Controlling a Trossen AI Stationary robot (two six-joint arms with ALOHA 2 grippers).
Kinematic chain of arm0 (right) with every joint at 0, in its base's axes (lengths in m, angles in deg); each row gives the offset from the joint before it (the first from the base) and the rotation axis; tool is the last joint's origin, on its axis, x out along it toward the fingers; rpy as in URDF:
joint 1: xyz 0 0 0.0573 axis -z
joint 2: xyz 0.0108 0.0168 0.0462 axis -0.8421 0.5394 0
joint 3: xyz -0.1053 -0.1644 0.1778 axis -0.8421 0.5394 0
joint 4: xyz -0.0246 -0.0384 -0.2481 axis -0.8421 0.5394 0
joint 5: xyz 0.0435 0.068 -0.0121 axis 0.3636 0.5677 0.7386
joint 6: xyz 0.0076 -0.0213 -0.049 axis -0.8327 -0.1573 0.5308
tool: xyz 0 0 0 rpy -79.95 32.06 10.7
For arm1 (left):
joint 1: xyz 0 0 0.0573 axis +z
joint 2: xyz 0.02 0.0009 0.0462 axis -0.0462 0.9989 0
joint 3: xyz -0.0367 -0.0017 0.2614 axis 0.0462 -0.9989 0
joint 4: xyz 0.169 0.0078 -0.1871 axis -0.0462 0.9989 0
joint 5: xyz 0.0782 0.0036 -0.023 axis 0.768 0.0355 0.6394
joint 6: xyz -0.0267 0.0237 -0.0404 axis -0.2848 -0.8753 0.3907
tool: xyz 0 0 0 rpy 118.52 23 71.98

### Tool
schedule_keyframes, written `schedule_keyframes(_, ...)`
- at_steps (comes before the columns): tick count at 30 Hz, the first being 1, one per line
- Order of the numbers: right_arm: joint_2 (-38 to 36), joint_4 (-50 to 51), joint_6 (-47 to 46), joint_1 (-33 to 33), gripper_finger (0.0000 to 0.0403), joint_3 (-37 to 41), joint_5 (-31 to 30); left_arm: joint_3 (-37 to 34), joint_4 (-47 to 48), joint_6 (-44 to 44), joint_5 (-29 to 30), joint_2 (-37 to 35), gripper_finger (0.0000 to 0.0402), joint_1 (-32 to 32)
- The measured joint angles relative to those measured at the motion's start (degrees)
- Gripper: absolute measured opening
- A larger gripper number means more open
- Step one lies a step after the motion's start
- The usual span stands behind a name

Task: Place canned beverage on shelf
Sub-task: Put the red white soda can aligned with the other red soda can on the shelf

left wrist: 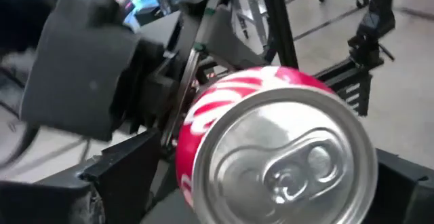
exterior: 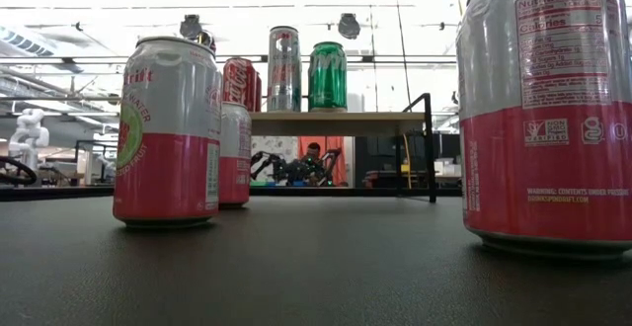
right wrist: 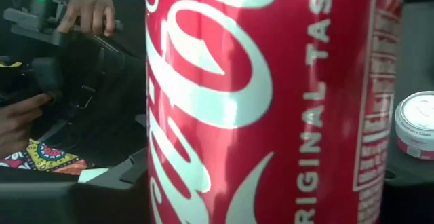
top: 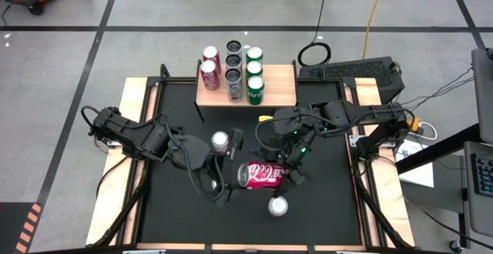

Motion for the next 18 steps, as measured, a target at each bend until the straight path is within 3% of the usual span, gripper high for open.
schedule_keyframes(10,-3.32,0.52,-0.98,0.65,0.0281,0.00,-0.19,0.00,0.72,12.51,6.29,-1.62,0.0397,-2.15)
schedule_keyframes(18,-7.32,3.16,-3.51,-0.94,0.0276,0.00,-11.62,-0.02,0.31,29.22,14.00,-3.40,0.0397,-3.52)
